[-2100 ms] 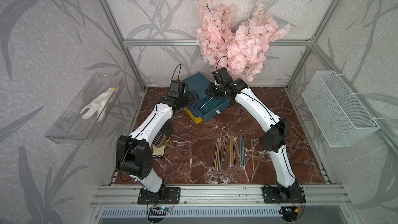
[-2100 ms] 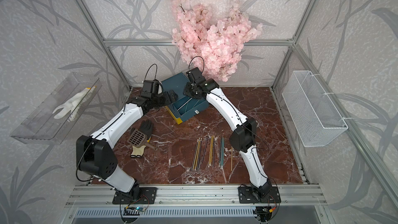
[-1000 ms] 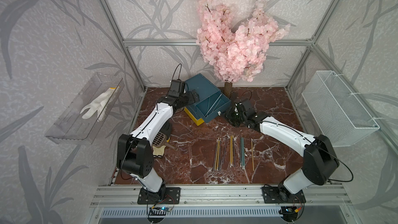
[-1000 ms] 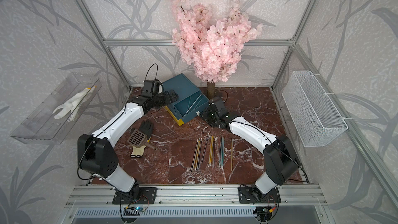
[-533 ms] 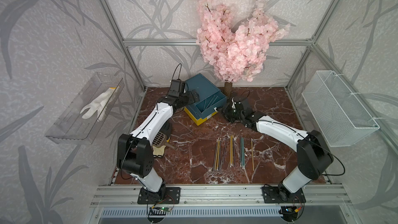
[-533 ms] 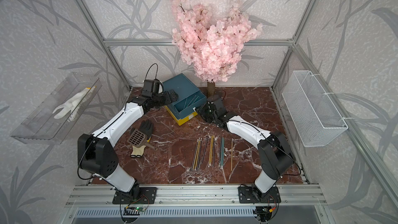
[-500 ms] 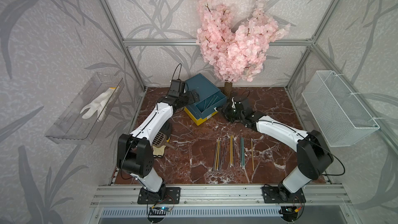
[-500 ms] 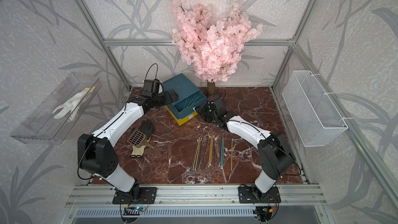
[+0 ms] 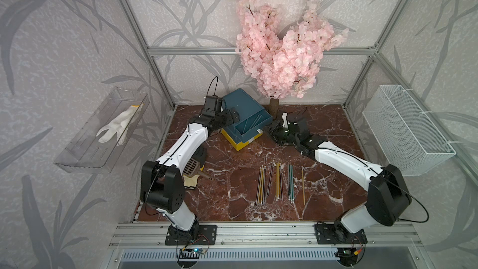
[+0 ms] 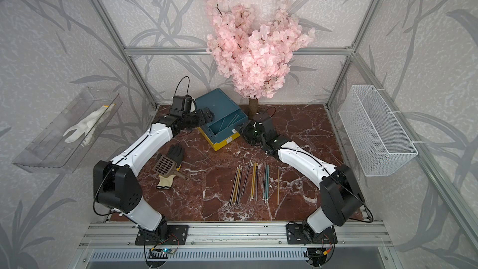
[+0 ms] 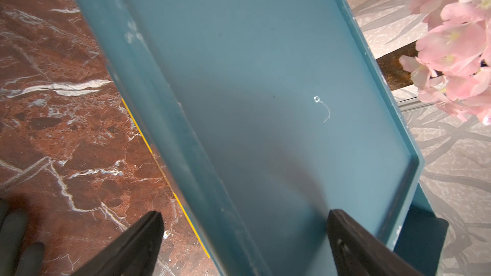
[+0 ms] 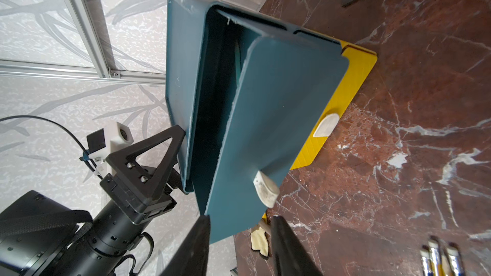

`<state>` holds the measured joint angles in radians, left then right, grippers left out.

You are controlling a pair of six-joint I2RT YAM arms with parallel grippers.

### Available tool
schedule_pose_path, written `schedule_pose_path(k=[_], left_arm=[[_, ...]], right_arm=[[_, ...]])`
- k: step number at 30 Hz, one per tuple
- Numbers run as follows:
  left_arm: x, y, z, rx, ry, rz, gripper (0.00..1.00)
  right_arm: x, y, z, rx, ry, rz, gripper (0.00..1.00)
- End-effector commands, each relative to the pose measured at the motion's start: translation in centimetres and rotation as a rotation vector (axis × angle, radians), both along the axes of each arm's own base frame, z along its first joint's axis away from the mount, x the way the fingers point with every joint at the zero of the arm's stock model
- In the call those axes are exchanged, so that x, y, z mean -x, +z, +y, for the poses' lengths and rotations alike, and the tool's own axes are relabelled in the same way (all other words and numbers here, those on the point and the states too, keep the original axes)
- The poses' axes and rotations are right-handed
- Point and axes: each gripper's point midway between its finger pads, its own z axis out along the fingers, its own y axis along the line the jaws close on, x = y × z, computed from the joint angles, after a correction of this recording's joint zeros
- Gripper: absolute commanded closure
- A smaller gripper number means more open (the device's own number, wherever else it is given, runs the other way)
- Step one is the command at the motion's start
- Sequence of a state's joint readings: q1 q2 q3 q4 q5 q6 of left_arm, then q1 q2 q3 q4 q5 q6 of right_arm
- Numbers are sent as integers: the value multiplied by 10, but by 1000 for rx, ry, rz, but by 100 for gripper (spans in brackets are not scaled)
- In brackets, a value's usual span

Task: Please place the pencils in the drawer according to their color
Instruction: Open the drawer in the storage box.

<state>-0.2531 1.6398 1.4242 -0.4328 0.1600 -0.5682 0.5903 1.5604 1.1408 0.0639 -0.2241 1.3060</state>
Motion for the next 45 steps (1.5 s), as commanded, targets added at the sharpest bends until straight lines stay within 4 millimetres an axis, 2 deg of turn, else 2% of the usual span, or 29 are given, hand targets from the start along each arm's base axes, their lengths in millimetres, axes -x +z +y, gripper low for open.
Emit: schedule_pose_path(k=[1,12,16,17,18,22,23,25,27,32,44,45], left_arm=[[-1,-5,2,-21,-4,19,0],[-1,-3,2,-21,-5,17,0],[-1,-4,2,-24,-7,19,0],[-1,-4,2,-26,-8,19,0],[-1,-5,2,-26,-7,22,0],[0,-7,3,-32,-7,25,0],[0,-8,3,-31,-7,27,0],[0,-9,3,-32,-7,30,0],[0,-9,3,-32,-8,30,0],[0,-8,3,-31,-8,28,0],[-2,-9,2,-26,-5,26,0],[-2,-8,2,-24,-5,25,0]], right_arm=[[-6,-11,6,-40,1,18,59],[-17,-34,18,-88,2,55,61],[-20,-28,22,-114,5,44,66],[-20,-28,22,-116,6,43,69],[-22,-40,24,-104,6,61,74],[-22,-39,23,-110,6,58,97],[-20,-37,22,-111,7,57,100],[-18,-43,20,-104,7,66,100],[-14,-30,17,-117,8,44,100],[1,-28,7,-113,8,50,100],[41,-33,-18,-90,6,89,100],[43,-32,-19,-86,7,87,95]])
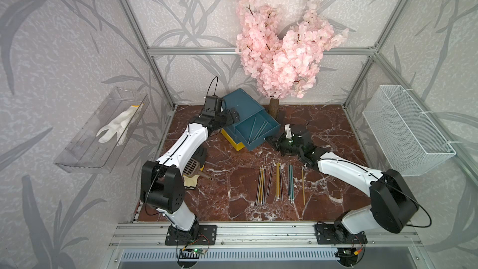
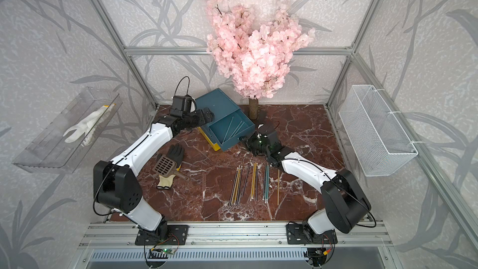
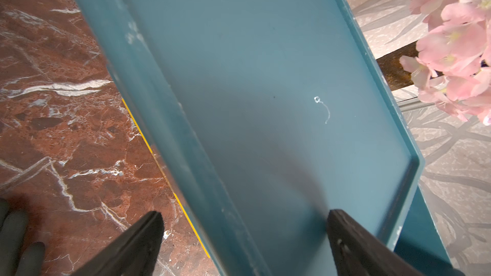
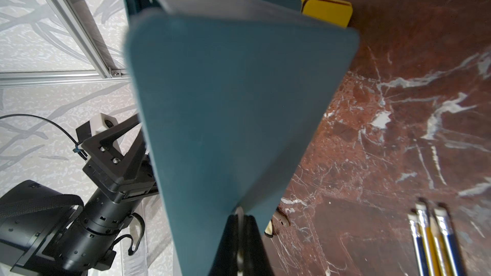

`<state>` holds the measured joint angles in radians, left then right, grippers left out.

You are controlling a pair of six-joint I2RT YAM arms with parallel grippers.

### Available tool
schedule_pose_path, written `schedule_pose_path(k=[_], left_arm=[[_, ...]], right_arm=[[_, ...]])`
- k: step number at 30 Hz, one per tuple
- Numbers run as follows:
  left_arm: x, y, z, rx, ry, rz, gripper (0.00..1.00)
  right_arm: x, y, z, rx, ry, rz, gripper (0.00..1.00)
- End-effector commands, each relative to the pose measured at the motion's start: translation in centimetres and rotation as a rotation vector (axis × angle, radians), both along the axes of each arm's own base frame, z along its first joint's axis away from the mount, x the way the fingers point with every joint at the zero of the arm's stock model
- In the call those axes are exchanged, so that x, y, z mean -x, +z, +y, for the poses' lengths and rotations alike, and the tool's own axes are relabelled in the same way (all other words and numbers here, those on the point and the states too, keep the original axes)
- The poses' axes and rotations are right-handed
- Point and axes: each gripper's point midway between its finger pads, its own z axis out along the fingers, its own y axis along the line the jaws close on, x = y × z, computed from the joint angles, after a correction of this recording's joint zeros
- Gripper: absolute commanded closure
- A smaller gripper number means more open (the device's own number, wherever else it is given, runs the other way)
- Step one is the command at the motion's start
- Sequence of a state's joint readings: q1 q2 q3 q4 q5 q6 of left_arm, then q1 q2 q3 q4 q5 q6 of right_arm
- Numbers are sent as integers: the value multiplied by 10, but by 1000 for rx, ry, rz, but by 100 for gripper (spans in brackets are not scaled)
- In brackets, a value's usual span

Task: Please place the pencils in the drawer according to their color
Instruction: Open the drawer in the storage box, then pick up the pencil from the center of the board.

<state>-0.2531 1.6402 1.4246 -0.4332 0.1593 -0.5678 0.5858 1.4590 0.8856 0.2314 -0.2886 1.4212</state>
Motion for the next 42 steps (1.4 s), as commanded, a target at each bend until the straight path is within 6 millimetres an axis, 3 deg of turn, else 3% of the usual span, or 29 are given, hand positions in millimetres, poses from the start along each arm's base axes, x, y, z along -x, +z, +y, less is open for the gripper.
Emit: schedule_pose_path(k=[1,3,4,7,14,19,23,31,42], left_arm=[[-2,-9,2,-23,-6,26,0],[-2,-6,2,-21,-6,21,0],[-2,-6,2,-23,-7,21,0],[0,-4,2,-27,-11,19,0],[6,8,2,-28,-26,-2,0],[12,13,2,-24,-38,-10,0],[16,13,2,-23,-44,-8,0],[23,5,3,-18,-48,9,0],[27,2,2,-11,-51,14,0]], right_arm=[[8,2,-6,22,7,5,82],[10,4,-8,35,12,2,58],[12,4,-9,39,13,3,52],[24,3,-17,67,22,11,46],[81,-15,-67,244,20,92,45],[137,-43,-114,562,97,202,48],[174,-61,-135,807,213,267,51],[219,-90,-135,1106,377,314,56],[221,-121,-127,1139,415,331,63]])
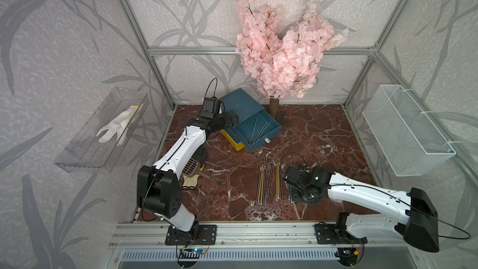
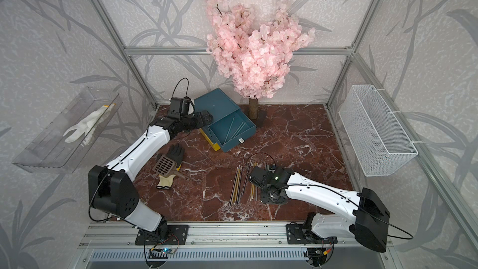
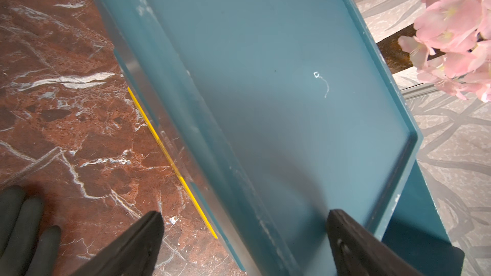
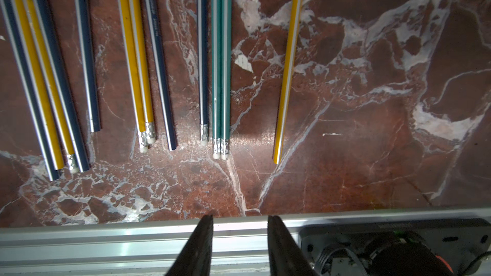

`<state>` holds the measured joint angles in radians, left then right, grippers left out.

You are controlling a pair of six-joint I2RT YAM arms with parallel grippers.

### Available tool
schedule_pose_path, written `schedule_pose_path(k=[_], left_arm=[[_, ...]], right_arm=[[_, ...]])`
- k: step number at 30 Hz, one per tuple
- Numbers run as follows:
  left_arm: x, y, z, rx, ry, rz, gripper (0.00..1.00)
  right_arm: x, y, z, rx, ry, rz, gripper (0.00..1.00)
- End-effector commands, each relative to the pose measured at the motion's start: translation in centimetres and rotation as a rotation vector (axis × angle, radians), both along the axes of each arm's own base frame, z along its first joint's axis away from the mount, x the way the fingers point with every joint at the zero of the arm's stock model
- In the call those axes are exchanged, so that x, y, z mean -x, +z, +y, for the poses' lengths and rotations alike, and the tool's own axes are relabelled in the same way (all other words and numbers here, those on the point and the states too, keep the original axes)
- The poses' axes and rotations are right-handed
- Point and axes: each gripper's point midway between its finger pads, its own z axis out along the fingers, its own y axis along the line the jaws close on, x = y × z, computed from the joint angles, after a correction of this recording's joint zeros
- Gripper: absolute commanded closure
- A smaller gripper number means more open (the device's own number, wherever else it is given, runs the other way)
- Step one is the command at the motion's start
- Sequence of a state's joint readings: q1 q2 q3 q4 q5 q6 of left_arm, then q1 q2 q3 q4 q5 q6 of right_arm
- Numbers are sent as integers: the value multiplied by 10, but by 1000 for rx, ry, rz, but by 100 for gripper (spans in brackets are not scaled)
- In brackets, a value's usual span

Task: Please place the pencils in the drawer according to their color
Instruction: Pick up the pencil from the center of the board.

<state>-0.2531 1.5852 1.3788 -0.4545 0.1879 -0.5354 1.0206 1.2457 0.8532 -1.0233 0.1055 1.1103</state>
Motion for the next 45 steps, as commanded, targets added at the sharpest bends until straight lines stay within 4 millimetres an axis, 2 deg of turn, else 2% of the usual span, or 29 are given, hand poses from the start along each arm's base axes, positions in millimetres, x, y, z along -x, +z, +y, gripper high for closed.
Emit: schedule_pose_path(k=[1,12,23,45], left_arm=[[10,1,3,-3,-6,8,0],[10,0,4,-5,-2,9,0],[10,1,5,-15,-3,8,0],[6,-2,4,-17,0,11,0]], right_arm=[[-3,-10,-1,31,9,-12,64],[-13,-32,11,39,23,2,68],[-15,-45,6,38,4,27,74],[-13,-72,-2,35,-14,77,79]])
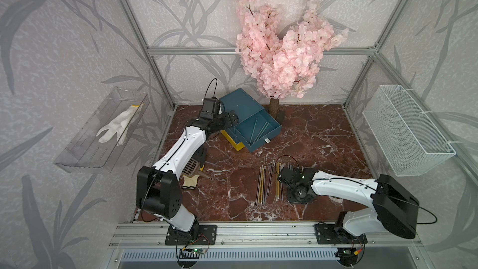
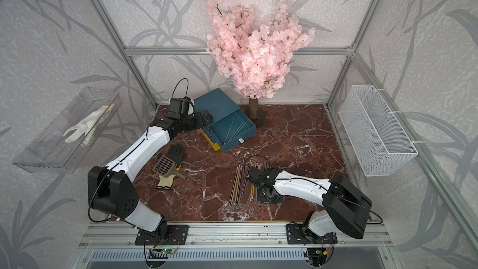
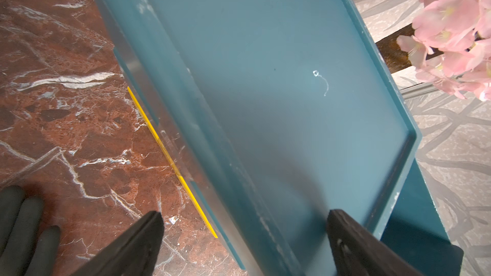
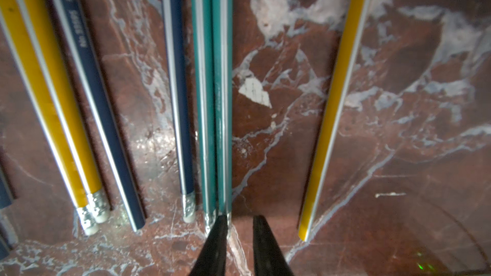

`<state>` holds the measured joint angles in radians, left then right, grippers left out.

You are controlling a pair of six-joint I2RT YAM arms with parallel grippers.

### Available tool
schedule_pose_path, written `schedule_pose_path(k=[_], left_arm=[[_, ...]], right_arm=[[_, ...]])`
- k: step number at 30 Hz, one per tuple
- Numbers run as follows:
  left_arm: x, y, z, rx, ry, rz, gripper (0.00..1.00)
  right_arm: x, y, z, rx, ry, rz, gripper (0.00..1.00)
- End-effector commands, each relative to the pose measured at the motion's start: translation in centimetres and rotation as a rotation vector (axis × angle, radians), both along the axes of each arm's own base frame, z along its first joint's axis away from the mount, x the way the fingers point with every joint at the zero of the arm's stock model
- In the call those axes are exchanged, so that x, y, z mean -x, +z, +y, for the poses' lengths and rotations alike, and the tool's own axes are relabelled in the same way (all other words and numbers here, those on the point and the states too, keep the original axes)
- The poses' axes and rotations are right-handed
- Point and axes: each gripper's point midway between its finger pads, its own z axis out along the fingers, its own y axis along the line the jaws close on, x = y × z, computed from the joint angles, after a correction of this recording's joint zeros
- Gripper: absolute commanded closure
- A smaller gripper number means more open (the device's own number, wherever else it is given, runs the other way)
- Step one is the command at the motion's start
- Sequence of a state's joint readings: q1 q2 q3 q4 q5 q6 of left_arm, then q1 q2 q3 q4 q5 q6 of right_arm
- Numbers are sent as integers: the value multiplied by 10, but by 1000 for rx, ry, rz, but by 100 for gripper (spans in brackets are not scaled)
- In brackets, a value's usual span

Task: Please place the pencils in the drawer according to their color
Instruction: Pick up the pencil from the center of the board.

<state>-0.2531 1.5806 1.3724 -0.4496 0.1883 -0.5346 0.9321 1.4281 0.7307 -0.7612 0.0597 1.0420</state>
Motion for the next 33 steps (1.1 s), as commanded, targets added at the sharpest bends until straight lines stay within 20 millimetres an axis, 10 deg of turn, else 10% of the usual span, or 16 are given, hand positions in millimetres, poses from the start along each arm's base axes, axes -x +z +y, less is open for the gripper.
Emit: schedule_pose_path(k=[1,22,33], left_arm=[[6,-3,4,-19,0,16,0],[6,-4,4,-18,0,19,0],[5,-2,6,-29,3,14,0]], right_arm=[[2,-10,-6,18,4,19,79],[11,-18,-11,27,-8,64,100],[-4,56,-25,-156,-162,-106,100]])
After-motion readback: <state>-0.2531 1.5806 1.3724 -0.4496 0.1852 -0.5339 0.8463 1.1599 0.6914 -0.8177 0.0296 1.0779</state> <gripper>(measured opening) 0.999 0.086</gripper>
